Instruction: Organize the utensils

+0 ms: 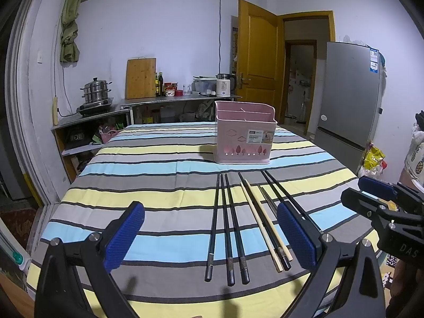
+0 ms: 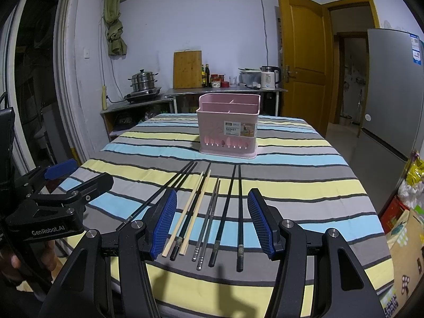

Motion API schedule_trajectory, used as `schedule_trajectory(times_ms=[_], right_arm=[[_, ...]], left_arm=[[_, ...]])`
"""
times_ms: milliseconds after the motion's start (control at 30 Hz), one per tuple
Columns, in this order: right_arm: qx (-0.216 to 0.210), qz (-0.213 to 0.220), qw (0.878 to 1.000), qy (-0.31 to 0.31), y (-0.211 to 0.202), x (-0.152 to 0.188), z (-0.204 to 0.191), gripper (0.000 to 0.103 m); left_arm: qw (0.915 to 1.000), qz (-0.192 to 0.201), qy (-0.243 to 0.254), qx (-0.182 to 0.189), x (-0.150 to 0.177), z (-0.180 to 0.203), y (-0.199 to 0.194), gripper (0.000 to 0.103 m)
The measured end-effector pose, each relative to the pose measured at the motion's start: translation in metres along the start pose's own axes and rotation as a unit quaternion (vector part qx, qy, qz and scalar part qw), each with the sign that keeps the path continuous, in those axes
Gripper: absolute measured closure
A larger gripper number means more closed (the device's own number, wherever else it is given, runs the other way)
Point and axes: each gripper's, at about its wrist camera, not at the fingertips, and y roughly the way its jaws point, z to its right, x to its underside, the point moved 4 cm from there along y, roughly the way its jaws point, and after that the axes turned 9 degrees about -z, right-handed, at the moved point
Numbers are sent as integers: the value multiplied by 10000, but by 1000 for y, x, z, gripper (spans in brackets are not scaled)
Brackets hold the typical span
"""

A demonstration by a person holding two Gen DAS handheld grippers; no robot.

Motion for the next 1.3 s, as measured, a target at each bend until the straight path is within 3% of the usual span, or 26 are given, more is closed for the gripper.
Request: schedule_trajectory(times_ms=[433, 700, 900, 1033, 1300], right_arm=[[-33, -100, 9999, 44, 6, -1, 2, 47], [-20, -295, 9995, 114, 22, -3, 10, 47], [6, -531, 9985, 164, 46, -8, 20, 47], [4, -718, 9972, 201, 65, -13, 28, 47], [73, -1192, 9926, 217, 110, -27, 44, 47]], left_arm=[[9999, -92, 20, -44, 1, -3, 7, 1], [9992, -360, 145, -58, 2, -5, 29, 1], [9962, -862, 45, 105, -1, -16, 61, 2], [9930, -1178, 122, 16, -8, -21, 85, 9], [9801, -1963, 238, 162, -18, -23, 137, 17]])
